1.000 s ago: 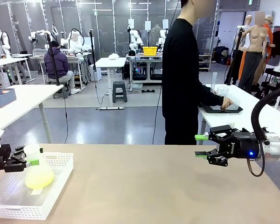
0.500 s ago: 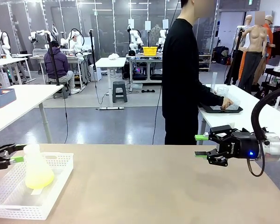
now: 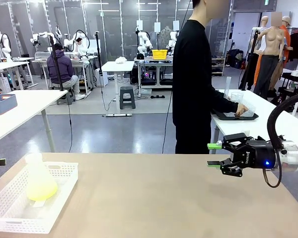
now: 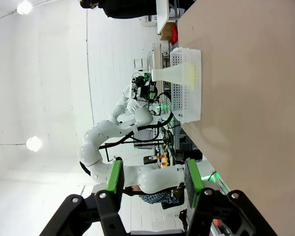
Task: Prepare the solutions needed for the experiment.
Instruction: When the human places the Big flask in the center of the table, pick up the Big flask and place it in the left Organizing basket.
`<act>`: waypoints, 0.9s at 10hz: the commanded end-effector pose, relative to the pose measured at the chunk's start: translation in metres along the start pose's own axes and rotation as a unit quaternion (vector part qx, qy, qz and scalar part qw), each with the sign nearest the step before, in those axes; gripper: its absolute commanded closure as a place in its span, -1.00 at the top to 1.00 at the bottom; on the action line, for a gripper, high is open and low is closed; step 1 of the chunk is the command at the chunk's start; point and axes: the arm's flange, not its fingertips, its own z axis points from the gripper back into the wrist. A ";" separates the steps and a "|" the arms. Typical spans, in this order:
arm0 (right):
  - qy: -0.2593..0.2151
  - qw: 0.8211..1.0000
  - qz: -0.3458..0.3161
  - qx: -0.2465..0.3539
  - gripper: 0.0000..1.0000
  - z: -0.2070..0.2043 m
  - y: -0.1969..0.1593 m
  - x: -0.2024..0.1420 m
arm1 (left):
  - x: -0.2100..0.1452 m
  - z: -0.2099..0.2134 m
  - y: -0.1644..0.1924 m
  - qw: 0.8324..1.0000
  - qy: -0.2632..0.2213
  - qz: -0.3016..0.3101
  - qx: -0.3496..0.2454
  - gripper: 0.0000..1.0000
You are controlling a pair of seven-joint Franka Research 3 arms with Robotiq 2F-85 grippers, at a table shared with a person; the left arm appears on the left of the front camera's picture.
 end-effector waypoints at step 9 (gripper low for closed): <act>0.001 1.000 0.002 0.001 0.27 0.000 0.001 -0.001 | 0.097 -0.056 -0.068 0.889 0.107 0.395 -0.206 1.00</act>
